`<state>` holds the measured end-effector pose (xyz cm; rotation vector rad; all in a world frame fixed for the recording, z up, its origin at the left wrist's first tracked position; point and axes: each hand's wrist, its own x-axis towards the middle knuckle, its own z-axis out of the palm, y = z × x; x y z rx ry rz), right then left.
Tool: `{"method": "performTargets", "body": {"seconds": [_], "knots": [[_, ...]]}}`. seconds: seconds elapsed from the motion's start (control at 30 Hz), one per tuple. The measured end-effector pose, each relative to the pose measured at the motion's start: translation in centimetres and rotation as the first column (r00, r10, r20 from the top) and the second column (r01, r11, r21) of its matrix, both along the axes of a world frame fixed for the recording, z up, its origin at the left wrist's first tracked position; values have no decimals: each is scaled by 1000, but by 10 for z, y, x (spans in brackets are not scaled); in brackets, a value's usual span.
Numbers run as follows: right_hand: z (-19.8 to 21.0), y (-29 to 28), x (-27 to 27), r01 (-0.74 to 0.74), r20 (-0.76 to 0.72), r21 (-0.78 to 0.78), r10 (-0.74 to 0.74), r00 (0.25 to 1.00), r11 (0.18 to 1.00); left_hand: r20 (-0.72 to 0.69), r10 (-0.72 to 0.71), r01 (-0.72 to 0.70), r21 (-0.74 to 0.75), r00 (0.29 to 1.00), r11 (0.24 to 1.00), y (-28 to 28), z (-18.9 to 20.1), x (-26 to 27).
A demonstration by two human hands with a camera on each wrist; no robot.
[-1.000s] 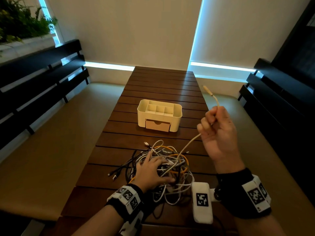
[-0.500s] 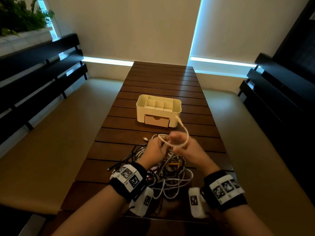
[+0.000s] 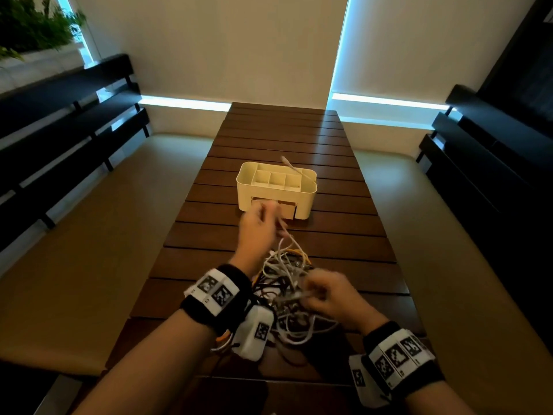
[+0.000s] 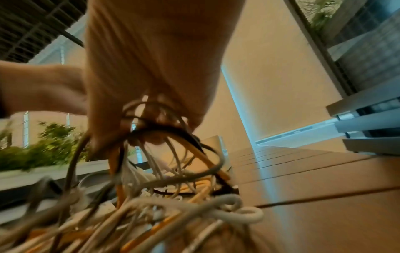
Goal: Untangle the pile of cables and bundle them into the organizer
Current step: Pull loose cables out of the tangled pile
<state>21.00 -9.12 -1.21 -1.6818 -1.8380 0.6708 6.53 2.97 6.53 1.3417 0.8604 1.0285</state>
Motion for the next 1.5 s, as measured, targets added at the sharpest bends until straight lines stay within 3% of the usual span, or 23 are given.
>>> {"method": "performTargets", "body": {"seconds": [0.07,0.1,0.17,0.3,0.43,0.57,0.63,0.7,0.77,0.8,0.83,0.9,0.93,0.97,1.0,1.07,1.1,1.17,1.33,1.43,1.5], "knots": [[-17,-8,0,-95,155,-115,113,981,989,123,114,-115,-5,986,993,16,29,-7],[-24,-11,1,-73,165,-146,97,982,987,144,106,-112,31,984,993,22,43,-9],[-25,-11,6,-10,144,-188,38,989,982,144,35,-55,140,989,989,23,62,-10],[4,-5,8,-29,76,-341,58,995,940,110,-91,62,242,990,968,9,75,0],[23,2,7,108,-202,-259,-163,966,960,108,-211,178,255,971,950,-3,71,8],[21,12,-8,76,-36,-168,-83,996,983,102,-219,198,179,970,964,-7,55,14],[20,14,-10,125,-13,-80,-126,992,989,-11,-266,265,147,964,953,-7,42,14],[20,14,-10,177,-16,-26,-177,984,984,-231,-353,386,118,907,915,-10,22,10],[21,15,-9,204,37,-6,-203,978,979,-280,-439,461,13,854,887,-14,3,3],[20,14,-9,209,24,4,-209,978,978,-171,-475,472,-59,863,879,-14,-7,-3],[22,13,-10,216,-28,16,-216,976,976,32,-492,492,-142,870,859,-15,-15,-8],[26,11,-13,254,-183,27,-245,952,967,375,-424,537,-278,824,796,-14,-30,-17],[29,10,-15,279,-252,30,-263,931,960,376,-404,526,-321,834,788,-16,-39,-19],[32,11,-16,300,-308,35,-276,911,953,273,-425,500,-334,863,799,-21,-47,-19],[36,13,-18,319,-354,41,-285,891,947,71,-482,479,-301,873,824,-29,-52,-17],[42,18,-19,349,-426,35,-302,853,936,-295,-498,482,-133,815,866,-40,-69,-11],[46,20,-20,356,-445,32,-306,842,934,-358,-462,472,-66,811,879,-45,-78,-8],[56,22,-22,358,-491,37,-295,820,933,-381,-414,437,-28,827,899,-51,-87,-6],[100,29,-26,371,-676,114,-202,709,922,-487,-399,467,22,777,884,-62,-103,-2],[109,30,-29,334,-708,137,-144,692,932,-460,-319,392,70,829,917,-58,-103,-3],[105,30,-26,301,-681,72,-174,712,951,-436,-206,311,183,876,933,-51,-99,-4]]}}
